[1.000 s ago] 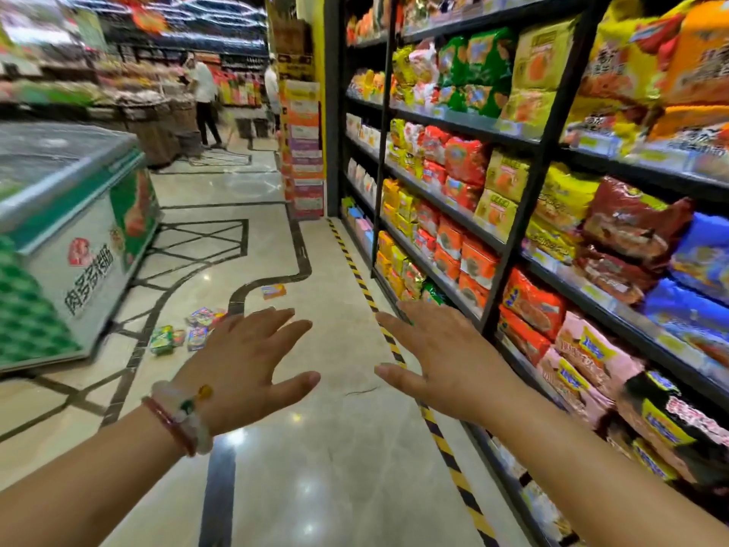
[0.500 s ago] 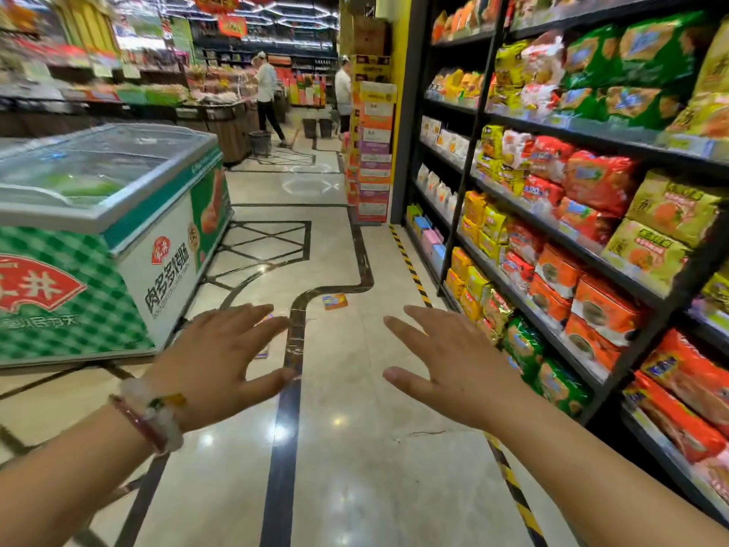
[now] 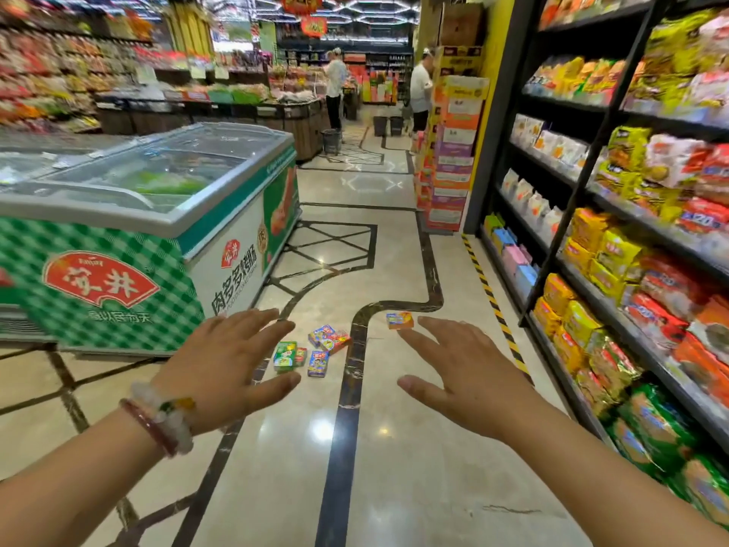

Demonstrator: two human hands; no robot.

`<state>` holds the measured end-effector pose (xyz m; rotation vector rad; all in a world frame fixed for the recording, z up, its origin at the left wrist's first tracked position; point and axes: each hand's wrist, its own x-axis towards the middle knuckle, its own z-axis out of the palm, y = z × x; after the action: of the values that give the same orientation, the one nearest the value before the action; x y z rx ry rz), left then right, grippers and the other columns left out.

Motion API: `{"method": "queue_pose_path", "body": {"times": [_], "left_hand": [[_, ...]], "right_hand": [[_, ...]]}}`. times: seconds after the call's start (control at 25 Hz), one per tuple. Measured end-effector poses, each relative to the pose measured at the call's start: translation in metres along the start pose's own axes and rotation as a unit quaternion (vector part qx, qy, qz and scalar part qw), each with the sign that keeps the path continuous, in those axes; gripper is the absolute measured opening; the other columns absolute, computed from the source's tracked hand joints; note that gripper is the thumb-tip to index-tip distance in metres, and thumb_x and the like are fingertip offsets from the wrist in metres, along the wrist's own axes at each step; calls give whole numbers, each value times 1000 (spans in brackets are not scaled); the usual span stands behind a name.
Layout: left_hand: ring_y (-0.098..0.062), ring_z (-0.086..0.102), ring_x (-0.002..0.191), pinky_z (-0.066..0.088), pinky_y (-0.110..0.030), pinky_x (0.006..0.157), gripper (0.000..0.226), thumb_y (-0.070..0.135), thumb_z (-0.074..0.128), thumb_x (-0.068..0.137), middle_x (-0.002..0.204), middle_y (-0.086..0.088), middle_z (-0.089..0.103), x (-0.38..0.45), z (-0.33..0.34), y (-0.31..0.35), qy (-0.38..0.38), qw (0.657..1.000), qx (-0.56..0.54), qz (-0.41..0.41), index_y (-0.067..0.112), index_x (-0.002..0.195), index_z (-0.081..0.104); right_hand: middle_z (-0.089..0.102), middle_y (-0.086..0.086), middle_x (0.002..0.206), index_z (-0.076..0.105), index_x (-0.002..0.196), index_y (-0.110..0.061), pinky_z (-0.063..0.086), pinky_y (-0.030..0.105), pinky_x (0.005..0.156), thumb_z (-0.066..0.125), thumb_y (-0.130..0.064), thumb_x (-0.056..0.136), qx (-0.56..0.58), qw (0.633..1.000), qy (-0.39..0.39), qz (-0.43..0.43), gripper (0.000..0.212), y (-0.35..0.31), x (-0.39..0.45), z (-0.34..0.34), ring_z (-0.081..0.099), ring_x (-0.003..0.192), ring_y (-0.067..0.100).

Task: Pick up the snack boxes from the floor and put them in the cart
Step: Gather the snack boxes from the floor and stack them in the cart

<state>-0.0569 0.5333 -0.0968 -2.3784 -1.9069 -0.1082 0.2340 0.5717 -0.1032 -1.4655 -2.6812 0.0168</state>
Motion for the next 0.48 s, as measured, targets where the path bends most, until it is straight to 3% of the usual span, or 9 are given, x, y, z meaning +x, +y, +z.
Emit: {"method": "queue_pose_path", "body": {"times": [0.08,0.24,0.32,0.4,0.48], "left_hand": [[-16,24,141,14,-36,112,107,90,-9,61,155,5,25,35,11,-15,10,1000,-5,-5,36,147,27],[-9,13,143,8,-31,114,111,87,-22,52,157,12,10,113,26,-47,9,999,5,-36,42,148,11],[-10,14,143,10,-32,114,114,87,-24,51,158,11,12,146,30,-62,7,999,8,-49,40,148,13],[-16,24,141,17,-36,112,107,89,-7,62,155,5,24,173,33,-78,13,998,-16,-63,34,147,28],[-20,38,135,27,-40,107,89,82,13,74,149,1,39,195,42,-97,18,998,-7,-67,30,141,42]], "right_hand": [[12,-8,158,7,149,-43,5,28,115,-6,-87,66,0,1000,9,-13,95,18,47,9,9,144,13],[11,-8,159,7,150,-42,7,28,115,14,-78,83,16,999,5,-41,76,52,149,15,9,144,12],[12,-8,159,7,150,-41,9,29,115,12,-77,82,9,998,4,-56,77,63,195,18,10,143,12],[15,-7,158,9,150,-41,9,29,115,-3,-77,69,1,998,6,-69,90,70,233,22,12,142,12],[14,-7,158,9,150,-41,8,29,115,-4,-76,69,6,997,2,-76,89,70,267,26,12,143,13]]}}
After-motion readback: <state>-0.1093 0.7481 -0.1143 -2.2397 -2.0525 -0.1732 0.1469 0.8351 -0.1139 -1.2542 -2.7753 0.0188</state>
